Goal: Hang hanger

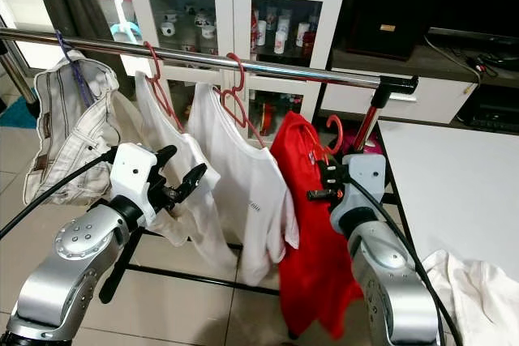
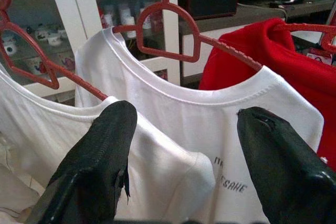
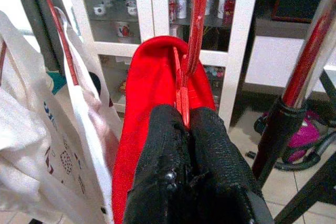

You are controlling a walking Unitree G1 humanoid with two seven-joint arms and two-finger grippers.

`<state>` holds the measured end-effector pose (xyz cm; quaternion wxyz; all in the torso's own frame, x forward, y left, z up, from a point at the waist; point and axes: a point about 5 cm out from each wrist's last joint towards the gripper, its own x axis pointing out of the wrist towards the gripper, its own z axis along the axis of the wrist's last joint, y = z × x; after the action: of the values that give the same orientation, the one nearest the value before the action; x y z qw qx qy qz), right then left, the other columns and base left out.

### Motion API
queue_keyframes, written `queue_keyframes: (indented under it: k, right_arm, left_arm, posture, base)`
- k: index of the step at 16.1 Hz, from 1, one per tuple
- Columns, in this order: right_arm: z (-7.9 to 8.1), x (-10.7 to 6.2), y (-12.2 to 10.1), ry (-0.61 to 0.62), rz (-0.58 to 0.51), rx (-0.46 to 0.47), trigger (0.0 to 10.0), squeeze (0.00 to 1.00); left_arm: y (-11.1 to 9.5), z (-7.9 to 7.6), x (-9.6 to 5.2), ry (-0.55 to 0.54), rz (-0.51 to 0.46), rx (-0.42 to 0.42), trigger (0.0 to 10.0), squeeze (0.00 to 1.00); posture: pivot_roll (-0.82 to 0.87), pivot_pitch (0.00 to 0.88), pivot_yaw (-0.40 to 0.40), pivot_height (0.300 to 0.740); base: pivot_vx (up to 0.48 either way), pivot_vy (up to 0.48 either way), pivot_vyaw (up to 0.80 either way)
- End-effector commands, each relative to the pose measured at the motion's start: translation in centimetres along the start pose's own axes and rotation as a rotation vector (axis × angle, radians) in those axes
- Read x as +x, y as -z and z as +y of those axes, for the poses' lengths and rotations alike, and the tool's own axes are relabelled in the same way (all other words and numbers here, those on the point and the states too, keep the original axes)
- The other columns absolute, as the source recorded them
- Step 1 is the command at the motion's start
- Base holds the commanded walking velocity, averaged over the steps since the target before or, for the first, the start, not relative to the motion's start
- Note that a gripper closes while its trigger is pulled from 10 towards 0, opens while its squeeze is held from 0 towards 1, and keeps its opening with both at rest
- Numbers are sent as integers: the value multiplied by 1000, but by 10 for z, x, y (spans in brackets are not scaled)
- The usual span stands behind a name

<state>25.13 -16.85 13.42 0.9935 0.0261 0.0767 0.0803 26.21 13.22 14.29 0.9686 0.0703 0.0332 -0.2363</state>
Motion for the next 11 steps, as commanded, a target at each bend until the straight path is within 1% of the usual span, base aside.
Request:
queue_keyframes:
  k: [1,5,11]
  right_arm:
    - [1,1,-8,-9,-27,-19,10000,0]
    - [0,3,-9,-17,-22,-25,10000,0]
    - [0,3,-9,-26,-17,-29,10000,0]
  left_arm:
    - [0,0,0,-7,-4,0,10000,0]
    - [0,-1,0,-10,-9,-1,10000,0]
    - [-1,-1,0,-12,-11,2,10000,0]
  posture:
    - [-107,0,-32,740]
    - [-106,0,-39,740]
    - [-106,0,-43,740]
  base:
    - [0,0,0]
    - [0,0,0]
    - [-265,0,0]
